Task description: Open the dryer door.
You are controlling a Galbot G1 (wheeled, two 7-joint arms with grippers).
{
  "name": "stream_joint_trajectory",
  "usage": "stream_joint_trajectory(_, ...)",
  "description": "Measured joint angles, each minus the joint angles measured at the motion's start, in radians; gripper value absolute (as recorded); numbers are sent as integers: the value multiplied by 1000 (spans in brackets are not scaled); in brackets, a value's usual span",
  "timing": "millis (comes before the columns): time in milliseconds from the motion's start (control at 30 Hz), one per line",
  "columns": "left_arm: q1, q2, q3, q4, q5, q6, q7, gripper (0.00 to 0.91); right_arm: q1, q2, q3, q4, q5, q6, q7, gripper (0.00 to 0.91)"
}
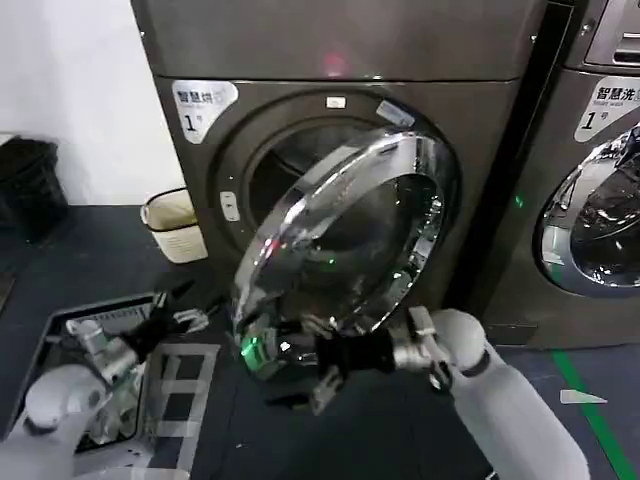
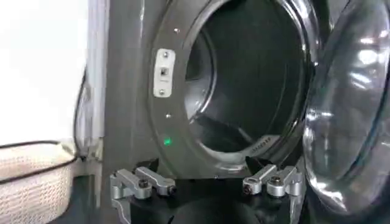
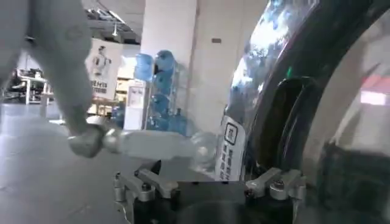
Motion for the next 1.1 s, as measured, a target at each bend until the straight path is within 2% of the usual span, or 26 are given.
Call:
stream_joint_trajectory(267,-125,17,154,51,0,-23,78,907,-76,-84,195,-61,20,4,-99,907)
stream_joint_trajectory(633,-227,-19,324,53,-31,-78,180,907,-129,-174,523,-269,73,27,-107,907)
stream_joint_trajectory(733,-255,-22,364,53,-49,-78,198,907,-138,-187,622,-324,102,28,-78,907)
stream_joint_trajectory(833,-288,-25,404,53,-60,-77,205,907,-148,-195,721,-355,106,52,-30,907)
stream_joint_trajectory(1033,-347,-25,482,32,-73,-83,241,907,-206,-195,918,-344,90,86,138,907)
stream_joint_trajectory(1100,-358,-28,508,18,-72,-88,247,907,-238,-183,981,-327,60,118,225,907)
